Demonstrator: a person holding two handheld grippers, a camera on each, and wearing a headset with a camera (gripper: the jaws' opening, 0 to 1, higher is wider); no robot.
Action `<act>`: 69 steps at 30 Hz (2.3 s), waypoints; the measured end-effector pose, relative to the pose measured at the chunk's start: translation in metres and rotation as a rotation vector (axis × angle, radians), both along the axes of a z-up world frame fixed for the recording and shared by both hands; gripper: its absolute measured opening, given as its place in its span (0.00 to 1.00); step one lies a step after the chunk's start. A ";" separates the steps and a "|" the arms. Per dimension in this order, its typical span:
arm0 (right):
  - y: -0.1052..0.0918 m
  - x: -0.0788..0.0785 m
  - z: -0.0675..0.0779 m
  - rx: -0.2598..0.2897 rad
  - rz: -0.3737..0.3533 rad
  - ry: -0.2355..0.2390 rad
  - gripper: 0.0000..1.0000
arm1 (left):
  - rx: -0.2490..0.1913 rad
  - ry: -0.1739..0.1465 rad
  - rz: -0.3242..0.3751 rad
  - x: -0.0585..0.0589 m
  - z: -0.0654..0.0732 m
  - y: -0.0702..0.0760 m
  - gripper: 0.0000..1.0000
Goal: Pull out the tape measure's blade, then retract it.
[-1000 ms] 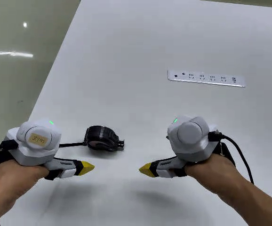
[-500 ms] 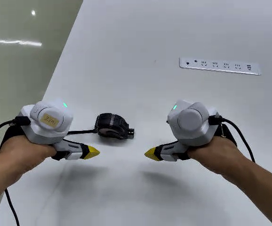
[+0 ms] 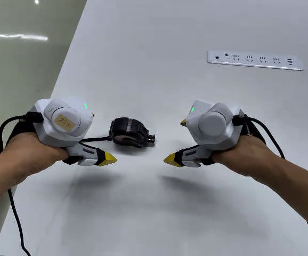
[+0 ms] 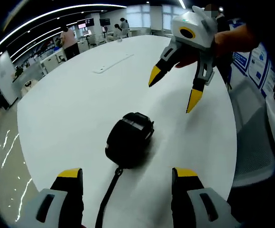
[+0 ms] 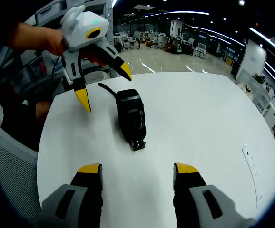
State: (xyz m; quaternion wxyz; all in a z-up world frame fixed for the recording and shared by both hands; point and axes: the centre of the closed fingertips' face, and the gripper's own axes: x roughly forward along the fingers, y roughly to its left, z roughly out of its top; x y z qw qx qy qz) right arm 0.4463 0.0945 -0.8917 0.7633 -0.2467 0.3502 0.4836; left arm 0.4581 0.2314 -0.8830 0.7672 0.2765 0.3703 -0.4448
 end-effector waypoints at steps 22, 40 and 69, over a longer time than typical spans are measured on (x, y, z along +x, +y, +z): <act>0.013 0.007 -0.014 0.009 0.111 -0.017 0.45 | 0.040 -0.005 -0.158 0.007 -0.006 -0.019 0.66; 0.036 0.011 -0.037 0.013 0.240 -0.031 0.34 | 0.078 -0.007 -0.293 0.016 -0.017 -0.036 0.59; 0.051 0.019 -0.044 0.029 0.274 -0.031 0.22 | 0.103 -0.036 -0.390 0.019 -0.020 -0.054 0.44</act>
